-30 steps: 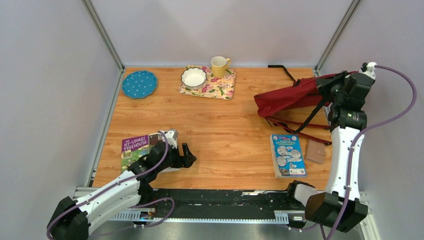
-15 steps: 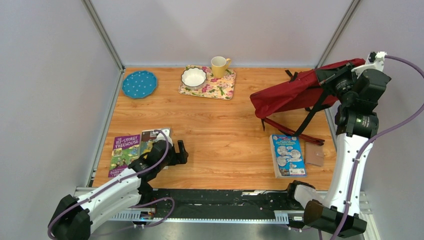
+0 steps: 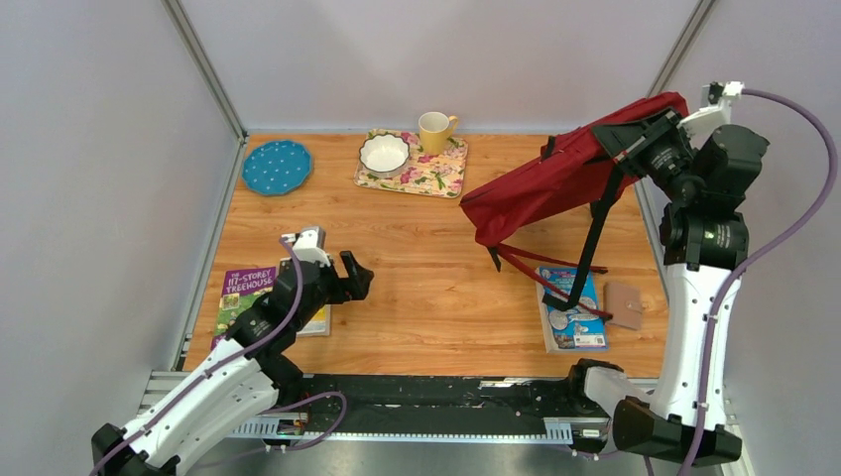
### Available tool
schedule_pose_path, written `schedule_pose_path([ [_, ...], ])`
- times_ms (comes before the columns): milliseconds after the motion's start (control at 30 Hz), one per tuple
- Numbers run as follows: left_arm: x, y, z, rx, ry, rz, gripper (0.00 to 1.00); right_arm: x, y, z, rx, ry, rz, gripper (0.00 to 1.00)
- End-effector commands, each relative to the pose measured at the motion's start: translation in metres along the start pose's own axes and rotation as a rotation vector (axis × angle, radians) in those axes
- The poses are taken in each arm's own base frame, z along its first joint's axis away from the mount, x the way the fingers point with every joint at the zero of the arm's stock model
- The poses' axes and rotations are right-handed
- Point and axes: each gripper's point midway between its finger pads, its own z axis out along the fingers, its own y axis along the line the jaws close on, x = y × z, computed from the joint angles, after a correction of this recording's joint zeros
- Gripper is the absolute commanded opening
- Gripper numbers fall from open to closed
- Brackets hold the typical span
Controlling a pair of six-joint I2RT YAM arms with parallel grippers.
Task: Pack the student bag
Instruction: Place the student bag at the center of the board.
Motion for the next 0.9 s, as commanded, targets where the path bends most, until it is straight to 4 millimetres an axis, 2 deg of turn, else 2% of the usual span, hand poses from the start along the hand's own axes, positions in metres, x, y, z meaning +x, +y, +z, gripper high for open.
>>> schedule_pose_path([
  [0, -0.027, -0.010, -0.017, 0.033, -0.064, 0.008, 0.99, -0.018, 0.055, 0.011, -0.182, -0.051, -0.043, 0.00],
  [33, -0.028, -0.011, -0.019, 0.036, -0.066, 0.009, 0.99, -0.006, 0.062, 0.017, -0.208, -0.016, -0.051, 0.00],
  [100, -0.034, -0.013, -0.024, 0.047, -0.082, 0.002, 0.99, 0.008, 0.060, 0.028, -0.190, 0.004, -0.048, 0.00],
  [133, -0.034, -0.013, -0.025, 0.047, -0.082, 0.002, 0.99, 0.035, 0.064, 0.035, -0.204, 0.065, -0.037, 0.00],
  [167, -0.036, -0.014, -0.028, 0.055, -0.091, -0.001, 0.99, 0.043, 0.059, 0.039, -0.177, 0.059, -0.032, 0.00],
  [200, -0.037, -0.015, -0.029, 0.057, -0.097, -0.007, 0.99, 0.051, 0.062, 0.040, -0.194, 0.056, -0.035, 0.00],
  [233, -0.037, -0.014, -0.030, 0.056, -0.099, -0.009, 0.99, 0.077, 0.069, 0.040, -0.220, 0.104, -0.026, 0.00],
  [267, -0.039, -0.015, -0.031, 0.061, -0.107, -0.013, 0.99, 0.101, 0.050, 0.050, -0.167, 0.122, -0.011, 0.00],
  [333, -0.037, -0.017, -0.031, 0.074, -0.102, -0.017, 0.99, 0.136, 0.048, 0.044, -0.169, 0.160, -0.004, 0.00],
  [367, -0.036, -0.017, -0.030, 0.078, -0.100, -0.018, 0.99, 0.161, 0.024, 0.048, -0.105, 0.175, 0.004, 0.00],
  [400, -0.035, -0.019, -0.031, 0.088, -0.093, -0.019, 0.99, 0.172, 0.021, 0.045, -0.099, 0.177, 0.019, 0.00],
  [433, -0.034, -0.019, -0.029, 0.088, -0.090, -0.018, 0.99, 0.185, 0.028, 0.036, -0.127, 0.188, 0.024, 0.00],
  [500, -0.031, -0.020, -0.027, 0.091, -0.079, -0.016, 0.99, 0.202, 0.006, 0.033, -0.049, 0.173, 0.013, 0.00],
  [633, -0.025, -0.024, -0.021, 0.120, -0.063, -0.018, 0.99, 0.208, 0.001, 0.020, -0.016, 0.190, -0.008, 0.00],
  [700, -0.019, -0.028, -0.019, 0.142, -0.038, -0.016, 0.99, 0.219, -0.014, 0.011, 0.051, 0.226, -0.020, 0.00],
  [733, -0.016, -0.028, -0.018, 0.144, -0.024, -0.014, 0.99, 0.236, -0.026, 0.005, 0.082, 0.264, -0.005, 0.00],
  [800, -0.009, -0.027, -0.016, 0.142, 0.000, -0.007, 0.99, 0.257, -0.037, -0.008, 0.093, 0.314, 0.010, 0.00],
  [833, -0.004, -0.023, -0.015, 0.132, 0.016, -0.002, 0.99, 0.286, -0.052, -0.019, 0.117, 0.377, 0.002, 0.00],
  [867, -0.001, -0.022, -0.015, 0.127, 0.022, -0.002, 0.99, 0.296, -0.061, -0.024, 0.142, 0.389, 0.004, 0.00],
])
